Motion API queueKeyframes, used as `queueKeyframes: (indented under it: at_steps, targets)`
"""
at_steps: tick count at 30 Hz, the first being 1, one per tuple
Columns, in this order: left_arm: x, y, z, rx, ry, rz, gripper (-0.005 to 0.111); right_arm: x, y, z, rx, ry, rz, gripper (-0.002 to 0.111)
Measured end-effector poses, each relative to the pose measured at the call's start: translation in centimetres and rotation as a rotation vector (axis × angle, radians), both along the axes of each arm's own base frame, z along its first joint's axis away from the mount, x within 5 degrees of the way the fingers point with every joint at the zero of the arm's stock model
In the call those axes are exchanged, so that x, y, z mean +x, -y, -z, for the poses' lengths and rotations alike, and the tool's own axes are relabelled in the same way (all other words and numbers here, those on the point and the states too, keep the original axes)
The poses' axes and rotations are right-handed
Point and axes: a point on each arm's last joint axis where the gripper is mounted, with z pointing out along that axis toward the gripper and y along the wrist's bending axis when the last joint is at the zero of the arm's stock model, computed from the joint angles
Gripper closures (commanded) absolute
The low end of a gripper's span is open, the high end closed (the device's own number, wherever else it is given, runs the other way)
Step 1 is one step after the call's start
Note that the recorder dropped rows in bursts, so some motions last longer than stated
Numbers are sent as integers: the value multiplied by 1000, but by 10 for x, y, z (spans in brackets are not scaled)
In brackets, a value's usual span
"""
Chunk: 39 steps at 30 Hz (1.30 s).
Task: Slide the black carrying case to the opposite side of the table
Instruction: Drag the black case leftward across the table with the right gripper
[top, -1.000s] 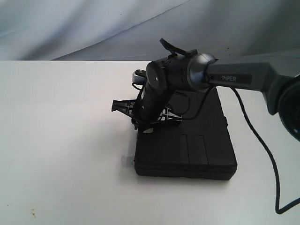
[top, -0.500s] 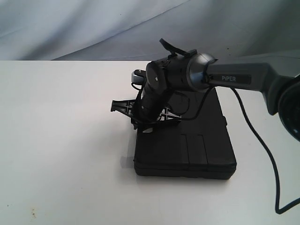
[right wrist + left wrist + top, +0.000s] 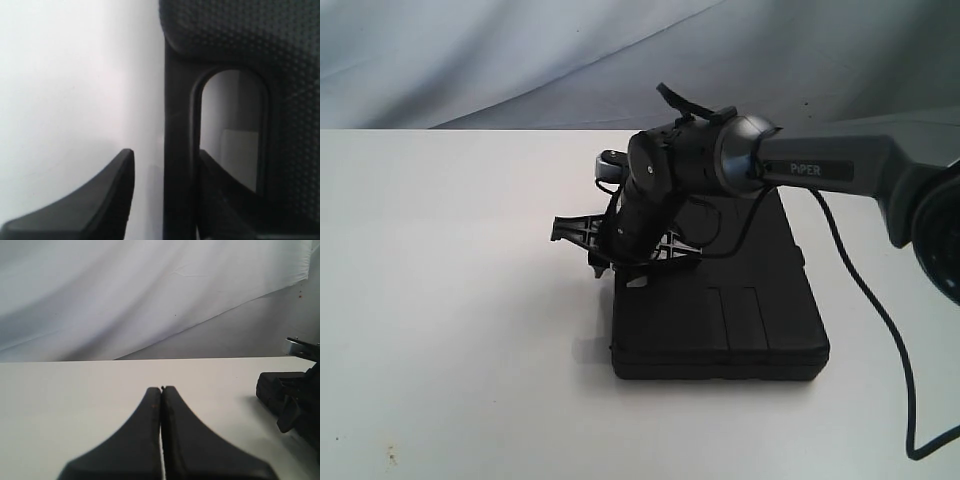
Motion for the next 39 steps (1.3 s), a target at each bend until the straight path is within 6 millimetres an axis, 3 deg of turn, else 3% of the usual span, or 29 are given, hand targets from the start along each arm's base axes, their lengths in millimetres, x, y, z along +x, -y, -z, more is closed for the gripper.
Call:
queueKeyframes:
  at_steps: [39]
  targets:
    - [0,0,0,0,0,0,107,10,8,-4,-89,126,2,69]
